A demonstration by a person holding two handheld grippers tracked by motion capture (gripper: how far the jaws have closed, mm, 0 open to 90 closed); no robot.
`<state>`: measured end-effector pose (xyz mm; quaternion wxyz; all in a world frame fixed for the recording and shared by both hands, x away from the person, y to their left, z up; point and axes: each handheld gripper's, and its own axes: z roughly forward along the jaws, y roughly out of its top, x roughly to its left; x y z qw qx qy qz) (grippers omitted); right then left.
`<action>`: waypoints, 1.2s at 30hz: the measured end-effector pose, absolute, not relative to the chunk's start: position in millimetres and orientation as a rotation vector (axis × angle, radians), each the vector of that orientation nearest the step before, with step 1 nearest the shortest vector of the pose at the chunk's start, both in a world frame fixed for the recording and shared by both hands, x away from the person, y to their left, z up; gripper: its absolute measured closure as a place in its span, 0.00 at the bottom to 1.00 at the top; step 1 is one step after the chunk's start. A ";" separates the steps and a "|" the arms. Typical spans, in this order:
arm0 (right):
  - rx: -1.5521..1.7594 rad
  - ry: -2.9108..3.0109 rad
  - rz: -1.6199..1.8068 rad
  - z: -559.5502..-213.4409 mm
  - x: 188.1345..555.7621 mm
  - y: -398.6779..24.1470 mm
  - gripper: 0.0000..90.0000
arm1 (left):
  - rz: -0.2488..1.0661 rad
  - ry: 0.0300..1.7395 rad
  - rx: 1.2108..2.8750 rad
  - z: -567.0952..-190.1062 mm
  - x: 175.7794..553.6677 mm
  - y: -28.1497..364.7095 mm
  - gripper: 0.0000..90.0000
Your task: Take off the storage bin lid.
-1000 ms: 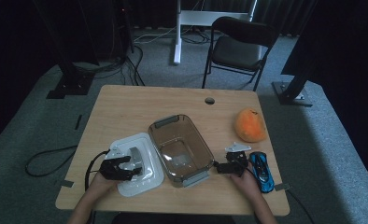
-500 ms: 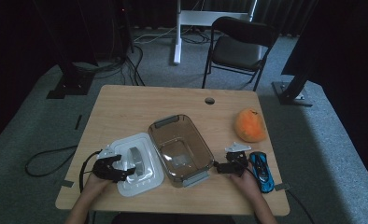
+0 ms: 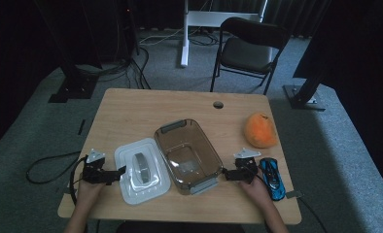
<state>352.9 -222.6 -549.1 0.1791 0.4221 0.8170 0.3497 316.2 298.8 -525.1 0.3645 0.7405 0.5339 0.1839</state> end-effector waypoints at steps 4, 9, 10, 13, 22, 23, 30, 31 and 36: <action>1.195 2.308 0.989 -549.2 352.9 -222.5 0.13 | 0.487 1.446 1.865 -528.7 313.9 310.3 0.00; 1.221 2.291 0.984 -549.1 353.2 -222.9 0.13 | 0.510 1.515 1.833 -530.6 311.3 317.8 0.00; 1.222 2.290 0.983 -549.1 353.2 -223.0 0.13 | 0.510 1.515 1.833 -530.6 311.3 317.8 0.00; 1.221 2.290 0.983 -549.1 353.2 -223.0 0.13 | 0.544 1.540 1.883 -535.2 309.9 320.4 0.00; 1.221 2.290 0.982 -549.1 353.2 -222.9 0.13 | 0.527 1.539 1.934 -541.7 318.9 317.4 0.00; 1.221 2.290 0.982 -549.1 353.2 -222.9 0.13 | 0.527 1.538 1.933 -541.8 318.6 317.7 0.00; 1.221 2.290 0.983 -549.1 353.2 -223.0 0.13 | 0.573 1.533 1.980 -543.0 317.2 314.7 0.00; 1.224 2.289 0.982 -549.1 353.2 -223.0 0.13 | 0.577 1.531 1.978 -543.3 317.2 314.6 0.00; 1.226 2.284 0.982 -549.0 353.2 -224.4 0.13 | 0.596 1.515 1.986 -544.8 316.6 314.4 0.00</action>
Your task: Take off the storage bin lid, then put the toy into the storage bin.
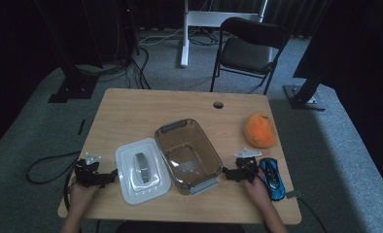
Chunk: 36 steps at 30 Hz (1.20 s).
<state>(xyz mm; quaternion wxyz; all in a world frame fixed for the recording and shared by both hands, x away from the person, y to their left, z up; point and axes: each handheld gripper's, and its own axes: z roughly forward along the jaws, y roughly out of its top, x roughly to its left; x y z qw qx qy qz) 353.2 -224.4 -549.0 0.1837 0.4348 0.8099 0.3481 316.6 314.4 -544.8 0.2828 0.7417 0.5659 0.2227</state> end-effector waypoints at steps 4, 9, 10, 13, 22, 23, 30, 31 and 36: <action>1.204 2.285 0.977 -547.2 352.8 -223.0 0.13 | 0.601 1.498 1.984 -545.8 316.2 315.3 0.00; 1.212 2.257 0.990 -540.5 351.0 -221.3 0.13 | 0.607 1.511 1.974 -545.9 316.8 314.3 0.00; 1.213 2.257 0.986 -539.3 350.5 -220.9 0.13 | 0.607 1.512 1.974 -545.9 316.8 314.2 0.00; 1.233 2.269 0.986 -535.7 349.8 -220.1 0.13 | 0.613 1.527 1.967 -545.8 317.5 313.1 0.00; 1.205 2.334 0.964 -531.6 346.9 -215.1 0.12 | 0.610 1.517 1.970 -545.9 317.6 313.7 0.00; 1.204 2.332 0.966 -530.7 346.4 -214.9 0.12 | 0.611 1.518 1.972 -545.8 317.6 313.7 0.00; 1.193 2.331 0.984 -521.5 345.5 -216.8 0.12 | 0.611 1.522 1.968 -545.8 317.7 313.4 0.00; 1.196 2.333 0.983 -520.3 346.2 -217.2 0.12 | 0.611 1.522 1.968 -545.8 317.7 313.4 0.00; 1.194 2.314 0.985 -512.4 347.6 -218.4 0.12 | 0.611 1.522 1.968 -545.9 317.7 313.4 0.00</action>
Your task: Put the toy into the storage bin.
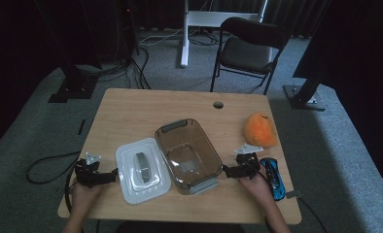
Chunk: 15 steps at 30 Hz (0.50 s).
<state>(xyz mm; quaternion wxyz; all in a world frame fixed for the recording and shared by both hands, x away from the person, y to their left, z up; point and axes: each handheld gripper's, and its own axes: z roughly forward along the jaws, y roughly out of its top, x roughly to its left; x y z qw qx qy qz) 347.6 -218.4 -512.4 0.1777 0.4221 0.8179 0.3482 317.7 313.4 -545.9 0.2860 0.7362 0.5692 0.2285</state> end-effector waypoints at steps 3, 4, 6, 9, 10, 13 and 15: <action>1.196 2.297 1.001 -507.7 348.3 -219.7 0.12 | 0.611 1.522 1.968 -545.9 317.7 313.4 0.00; 1.197 2.292 1.010 -505.2 348.6 -220.5 0.12 | 0.611 1.523 1.967 -545.9 317.8 313.4 0.00; 1.198 2.276 1.025 -497.9 350.0 -223.0 0.12 | 0.611 1.523 1.967 -545.9 317.9 313.4 0.00; 1.205 2.250 1.041 -491.2 351.5 -226.7 0.12 | 0.611 1.523 1.967 -545.9 318.0 313.5 0.00; 1.211 2.242 1.045 -488.7 351.6 -228.0 0.12 | 0.612 1.523 1.967 -545.9 318.1 313.5 0.00; 1.225 2.203 1.065 -481.3 352.8 -233.8 0.12 | 0.612 1.524 1.965 -545.9 318.1 313.4 0.00; 1.245 2.174 1.078 -476.4 353.9 -238.8 0.12 | 0.613 1.523 1.966 -546.0 318.1 313.5 0.00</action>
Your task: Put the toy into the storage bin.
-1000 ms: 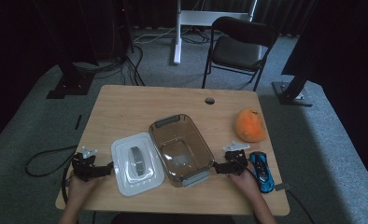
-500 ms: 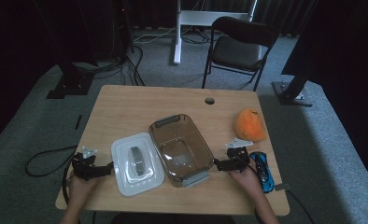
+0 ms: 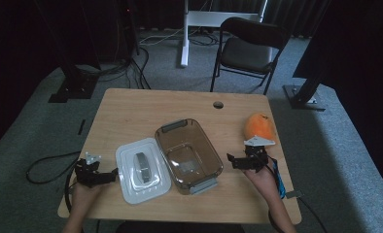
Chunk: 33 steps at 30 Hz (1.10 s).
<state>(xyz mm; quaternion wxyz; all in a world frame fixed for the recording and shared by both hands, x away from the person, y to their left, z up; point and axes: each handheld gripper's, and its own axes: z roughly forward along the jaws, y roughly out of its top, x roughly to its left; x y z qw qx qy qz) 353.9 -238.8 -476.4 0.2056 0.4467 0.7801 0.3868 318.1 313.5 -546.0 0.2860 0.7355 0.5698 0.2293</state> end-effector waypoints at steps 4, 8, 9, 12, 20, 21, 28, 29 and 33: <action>1.278 2.123 1.093 -466.3 357.6 -250.0 0.12 | 0.613 1.523 1.966 -546.0 318.1 313.5 0.00; 1.295 2.055 1.089 -458.4 361.3 -261.0 0.12 | 0.613 1.523 1.966 -546.0 318.1 313.5 0.00; 1.304 2.048 1.088 -457.3 362.7 -263.4 0.12 | 0.613 1.523 1.966 -546.0 318.1 313.5 0.00; 1.326 2.036 1.080 -454.4 366.4 -270.4 0.12 | 0.613 1.523 1.966 -546.0 318.1 313.5 0.00; 1.387 1.982 1.074 -448.5 375.3 -287.8 0.12 | 0.613 1.522 1.967 -546.0 318.2 313.6 0.00; 1.394 1.978 1.077 -448.1 376.3 -289.6 0.12 | 0.613 1.522 1.967 -546.0 318.2 313.6 0.00; 1.460 1.928 1.073 -447.0 387.0 -303.9 0.12 | 0.613 1.522 1.967 -546.0 318.2 313.6 0.00; 1.468 1.917 1.069 -447.3 388.7 -306.1 0.12 | 0.613 1.522 1.967 -546.0 318.2 313.6 0.00; 1.498 1.899 1.048 -448.3 394.7 -312.6 0.12 | 0.613 1.521 1.969 -546.0 318.2 313.7 0.00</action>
